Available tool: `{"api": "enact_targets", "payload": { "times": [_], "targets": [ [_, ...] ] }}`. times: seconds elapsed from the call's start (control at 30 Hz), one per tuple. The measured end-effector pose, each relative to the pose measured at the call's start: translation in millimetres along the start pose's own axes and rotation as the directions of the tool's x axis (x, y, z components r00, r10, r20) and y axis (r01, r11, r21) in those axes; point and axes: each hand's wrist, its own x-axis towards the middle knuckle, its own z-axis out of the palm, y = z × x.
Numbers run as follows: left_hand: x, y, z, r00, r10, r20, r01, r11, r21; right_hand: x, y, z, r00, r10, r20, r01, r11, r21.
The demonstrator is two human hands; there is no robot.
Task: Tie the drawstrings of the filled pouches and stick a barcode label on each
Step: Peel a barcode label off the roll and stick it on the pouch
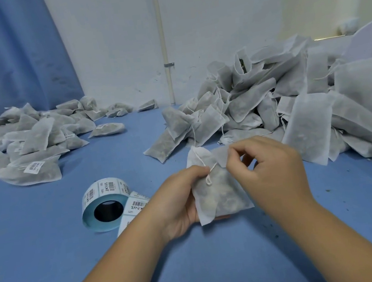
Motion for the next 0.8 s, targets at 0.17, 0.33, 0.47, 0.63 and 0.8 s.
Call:
{"api": "enact_targets", "payload": {
  "times": [0.17, 0.33, 0.47, 0.63, 0.8],
  "targets": [
    [-2, 0, 2, 0.996, 0.066, -0.057, -0.063, 0.997, 0.053, -5, -2, 6, 0.990, -0.136, -0.034, 0.132, 0.987, -0.095],
    [-7, 2, 5, 0.993, 0.100, -0.064, -0.098, 0.995, 0.031, -8, -6, 9, 0.964, -0.263, 0.033, 0.265, 0.959, -0.097],
    [-9, 4, 4, 0.991, 0.122, -0.054, -0.123, 0.992, -0.018, -9, -6, 8, 0.955, -0.275, 0.115, 0.285, 0.955, -0.079],
    [-9, 5, 5, 0.993, 0.114, -0.030, -0.115, 0.991, -0.063, -10, -8, 7, 0.948, -0.269, 0.172, 0.286, 0.955, -0.081],
    [-12, 7, 8, 0.997, 0.070, 0.009, -0.068, 0.987, -0.142, -10, -8, 6, 0.949, -0.250, 0.193, 0.271, 0.958, -0.091]
  ]
}}
